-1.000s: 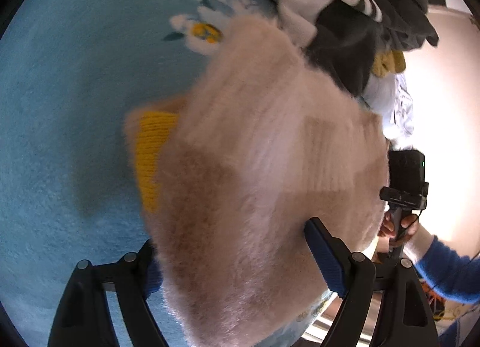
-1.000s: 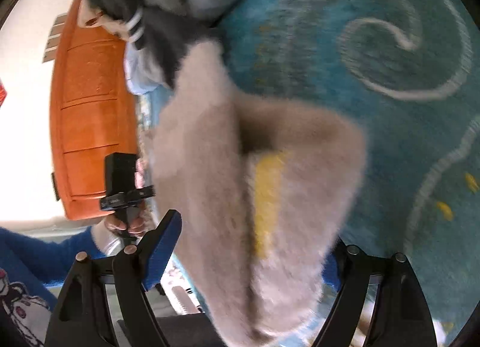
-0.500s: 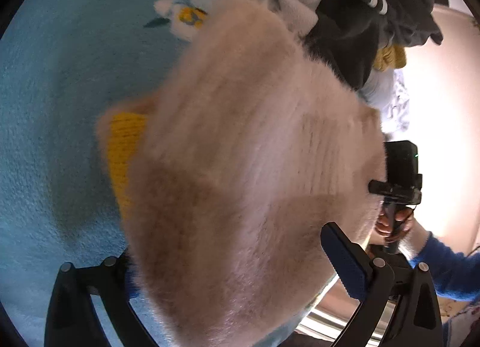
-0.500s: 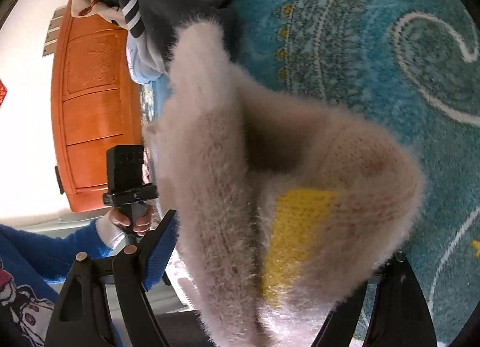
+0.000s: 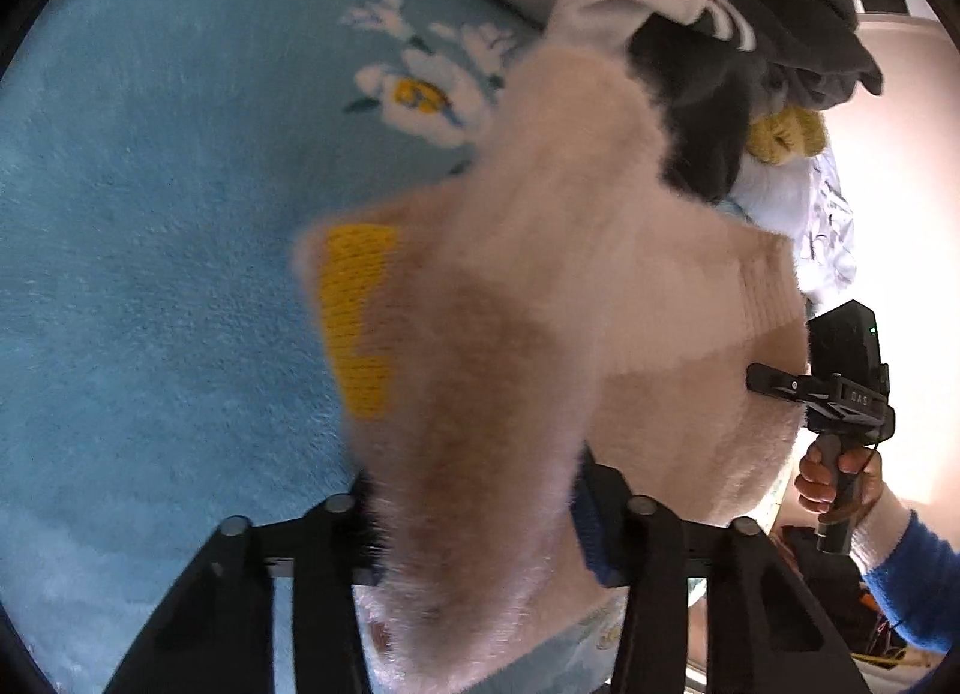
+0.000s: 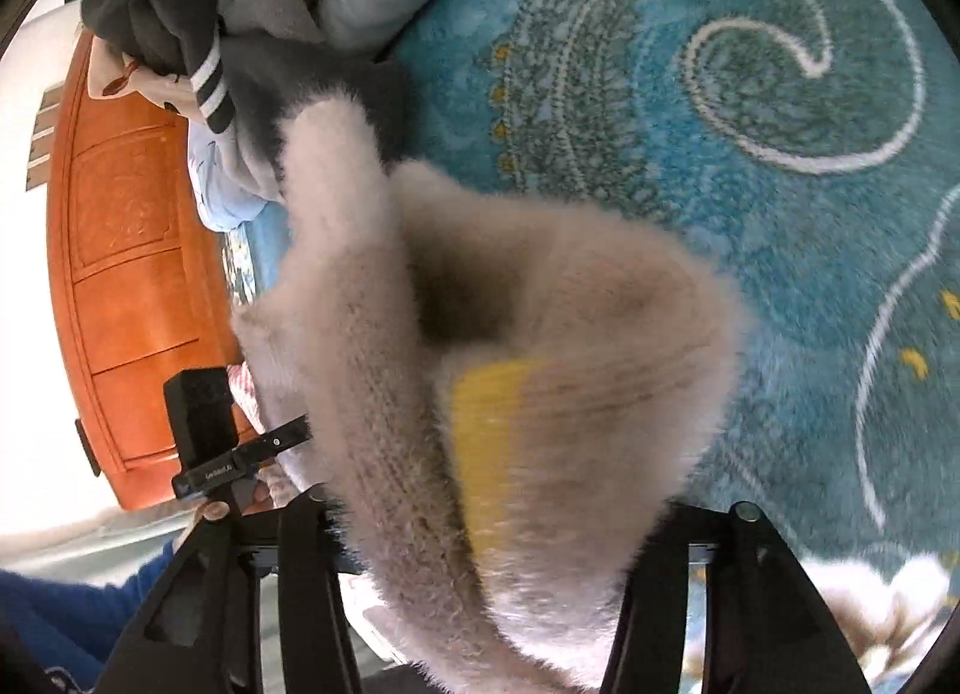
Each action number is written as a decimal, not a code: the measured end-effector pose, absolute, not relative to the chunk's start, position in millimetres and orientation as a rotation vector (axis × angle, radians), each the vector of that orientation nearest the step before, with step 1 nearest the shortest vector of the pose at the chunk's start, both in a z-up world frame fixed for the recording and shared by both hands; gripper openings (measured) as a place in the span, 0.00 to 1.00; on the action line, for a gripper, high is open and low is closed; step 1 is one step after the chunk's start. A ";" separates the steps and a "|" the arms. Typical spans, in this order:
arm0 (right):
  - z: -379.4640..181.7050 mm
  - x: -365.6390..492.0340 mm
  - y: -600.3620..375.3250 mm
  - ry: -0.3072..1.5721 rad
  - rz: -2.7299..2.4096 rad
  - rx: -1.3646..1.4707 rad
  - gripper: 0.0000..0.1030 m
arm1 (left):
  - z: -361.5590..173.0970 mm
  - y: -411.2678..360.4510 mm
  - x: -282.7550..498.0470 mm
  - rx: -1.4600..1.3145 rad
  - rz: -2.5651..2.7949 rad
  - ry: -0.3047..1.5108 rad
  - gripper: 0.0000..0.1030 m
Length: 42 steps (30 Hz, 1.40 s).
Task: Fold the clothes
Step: 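Carry the folded sweater with both grippers over the folded pink garment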
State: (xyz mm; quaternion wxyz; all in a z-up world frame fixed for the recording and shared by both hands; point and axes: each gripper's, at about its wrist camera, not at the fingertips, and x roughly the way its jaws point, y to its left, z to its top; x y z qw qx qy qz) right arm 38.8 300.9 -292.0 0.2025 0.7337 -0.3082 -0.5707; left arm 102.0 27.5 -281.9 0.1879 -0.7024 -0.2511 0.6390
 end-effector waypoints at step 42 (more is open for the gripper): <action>-48.3 197.3 470.2 -0.959 -2.076 1.872 0.45 | -129.4 209.2 168.2 -1.554 1.609 -0.495 0.36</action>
